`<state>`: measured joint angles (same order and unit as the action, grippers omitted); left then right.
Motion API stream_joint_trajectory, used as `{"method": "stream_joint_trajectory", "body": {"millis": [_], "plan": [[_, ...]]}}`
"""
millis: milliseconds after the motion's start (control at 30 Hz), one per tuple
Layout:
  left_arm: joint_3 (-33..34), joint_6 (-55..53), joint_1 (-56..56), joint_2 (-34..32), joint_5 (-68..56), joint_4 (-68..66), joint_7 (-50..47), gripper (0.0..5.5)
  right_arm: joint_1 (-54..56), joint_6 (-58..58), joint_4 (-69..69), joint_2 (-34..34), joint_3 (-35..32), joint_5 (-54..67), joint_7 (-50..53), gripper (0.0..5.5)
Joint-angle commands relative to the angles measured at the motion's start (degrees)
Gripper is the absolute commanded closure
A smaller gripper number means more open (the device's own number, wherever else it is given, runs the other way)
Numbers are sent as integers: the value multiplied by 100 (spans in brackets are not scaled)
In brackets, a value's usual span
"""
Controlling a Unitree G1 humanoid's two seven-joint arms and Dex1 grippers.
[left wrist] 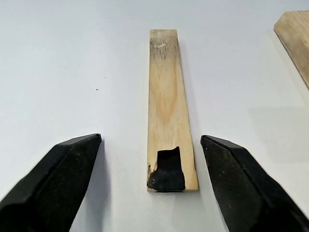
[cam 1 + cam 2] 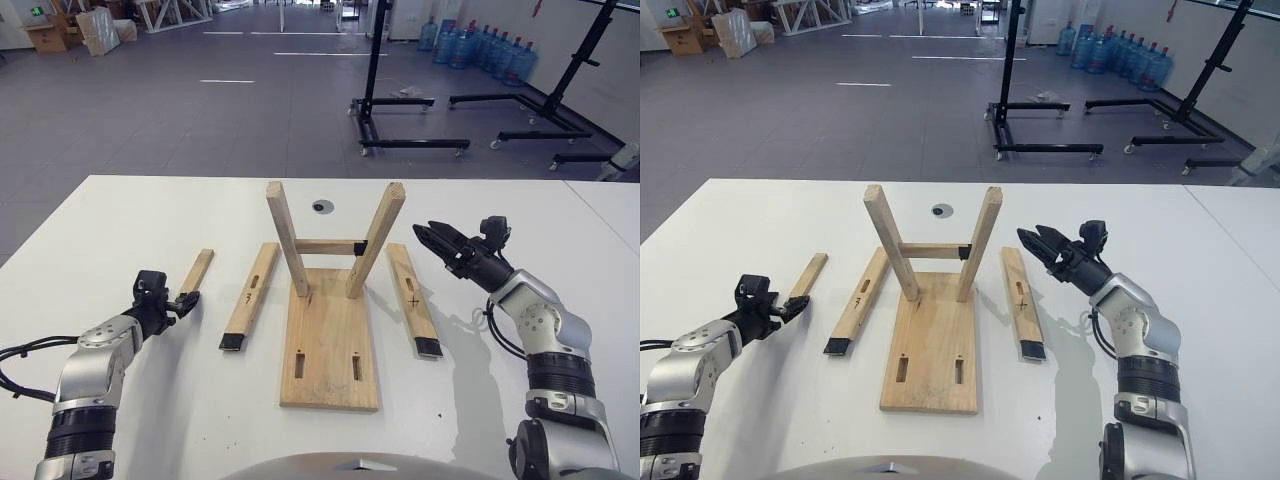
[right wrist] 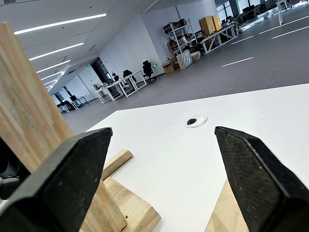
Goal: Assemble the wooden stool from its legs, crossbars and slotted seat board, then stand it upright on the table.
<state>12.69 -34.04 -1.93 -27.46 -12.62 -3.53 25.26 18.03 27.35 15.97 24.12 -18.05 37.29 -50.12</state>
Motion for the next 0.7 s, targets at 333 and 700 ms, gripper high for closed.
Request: {"method": "stream_joint_trajectory", "body": {"millis": [333, 700], "plan": [[-234, 553, 149, -58, 207, -811, 16, 291, 83, 50, -95, -2, 10, 55, 8, 155], [-383, 1117, 316, -186, 248, -800, 264, 424, 128, 64, -69, 42, -34, 115, -104, 155]]}}
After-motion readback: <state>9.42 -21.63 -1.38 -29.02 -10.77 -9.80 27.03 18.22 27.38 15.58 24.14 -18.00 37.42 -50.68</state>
